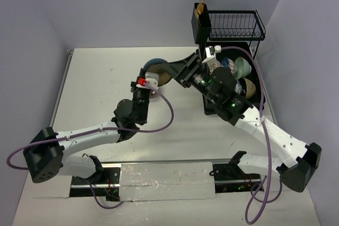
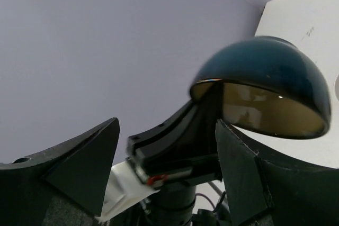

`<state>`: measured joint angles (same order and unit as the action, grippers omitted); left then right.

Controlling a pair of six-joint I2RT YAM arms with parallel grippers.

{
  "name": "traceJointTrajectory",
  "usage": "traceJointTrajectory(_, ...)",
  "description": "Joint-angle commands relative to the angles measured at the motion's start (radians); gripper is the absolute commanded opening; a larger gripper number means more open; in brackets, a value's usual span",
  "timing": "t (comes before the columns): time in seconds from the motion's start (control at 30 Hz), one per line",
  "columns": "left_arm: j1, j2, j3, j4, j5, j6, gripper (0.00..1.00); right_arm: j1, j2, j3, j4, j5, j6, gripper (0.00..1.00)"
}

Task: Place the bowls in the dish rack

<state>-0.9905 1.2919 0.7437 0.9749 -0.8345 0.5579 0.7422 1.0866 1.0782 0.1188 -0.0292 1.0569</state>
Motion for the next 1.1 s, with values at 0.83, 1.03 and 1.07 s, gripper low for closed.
traceJointTrajectory(0.83, -0.048, -0.017, -0.035, 0.38, 0.049, 0.14, 0.0, 0.013, 0.174, 0.114, 0.117, 0.098, 0.173, 0.71)
traceJointTrajectory(1.03, -0.059, -0.008, -0.067, 0.427, 0.06, 0.148, 0.0, 0.02, 0.17, 0.112, 0.131, 0.127, 0.213, 0.68)
traceJointTrajectory(1.07, -0.059, 0.001, -0.073, 0.441, 0.055, 0.151, 0.0, 0.026, 0.173, 0.118, 0.128, 0.129, 0.216, 0.67)
